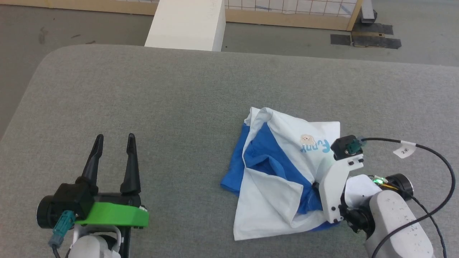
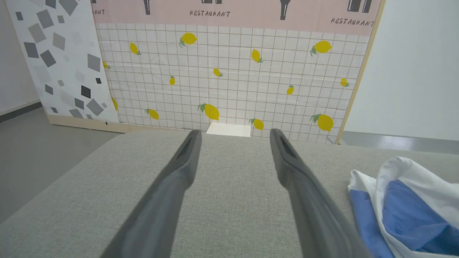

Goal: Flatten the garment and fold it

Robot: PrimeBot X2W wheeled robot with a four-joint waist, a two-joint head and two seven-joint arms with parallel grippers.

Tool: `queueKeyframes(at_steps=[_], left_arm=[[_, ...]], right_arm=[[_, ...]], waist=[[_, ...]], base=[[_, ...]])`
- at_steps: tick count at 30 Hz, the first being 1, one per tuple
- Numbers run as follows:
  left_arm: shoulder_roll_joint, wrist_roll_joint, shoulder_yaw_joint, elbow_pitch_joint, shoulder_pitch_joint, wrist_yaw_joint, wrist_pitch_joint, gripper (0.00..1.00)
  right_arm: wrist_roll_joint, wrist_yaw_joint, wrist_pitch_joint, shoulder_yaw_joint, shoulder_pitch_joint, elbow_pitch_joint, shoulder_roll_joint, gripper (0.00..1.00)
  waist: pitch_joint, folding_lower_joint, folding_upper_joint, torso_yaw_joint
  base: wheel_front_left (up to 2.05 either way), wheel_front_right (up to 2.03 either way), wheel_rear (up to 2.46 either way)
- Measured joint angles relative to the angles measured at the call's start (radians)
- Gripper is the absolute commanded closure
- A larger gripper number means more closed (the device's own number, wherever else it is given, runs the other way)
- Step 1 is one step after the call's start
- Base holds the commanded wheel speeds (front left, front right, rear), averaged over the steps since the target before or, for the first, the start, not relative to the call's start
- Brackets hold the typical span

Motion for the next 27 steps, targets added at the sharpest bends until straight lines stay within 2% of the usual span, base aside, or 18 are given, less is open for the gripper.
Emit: queueKeyframes(at_steps=[4,7,10,15,20,27], left_arm=[[0.0,0.0,0.001,0.0,0.0,0.0,0.0,0.0],[0.002,0.0,0.009,-0.004,0.002,0.0,0.0,0.0],[0.005,0.0,0.02,-0.016,0.004,0.0,0.0,0.0],[0.007,-0.005,0.023,-0.031,0.003,0.0,0.0,0.0],[0.012,-0.006,-0.004,-0.046,-0.009,0.0,0.0,0.0],[0.057,-0.006,-0.017,-0.081,-0.045,0.0,0.0,0.0]], right_arm=[[0.018,0.0,-0.005,0.059,-0.016,-0.005,-0.025,1.0],[0.038,0.001,0.01,0.134,-0.03,-0.035,-0.075,1.0],[0.08,0.001,0.059,0.248,-0.064,-0.104,-0.162,1.0],[0.162,0.001,0.122,0.359,-0.153,-0.218,-0.307,1.0],[0.213,0.001,0.154,0.382,-0.219,-0.254,-0.451,1.0],[0.226,0.001,0.142,0.351,-0.264,-0.246,-0.583,1.0]], waist=[[-0.002,0.0,0.0,-0.013],[-0.005,0.0,0.0001,-0.037],[-0.009,0.0,0.0,-0.085],[-0.009,0.0,0.0,-0.184],[0.007,0.0,0.0001,-0.293],[0.079,0.0,0.0001,-0.385]], base=[[0.0,0.0,0.0],[0.0,0.0,0.0],[0.0,0.0,0.0],[0.0,0.0,0.0],[0.0,0.0,0.0],[0.0,0.0,0.0]])
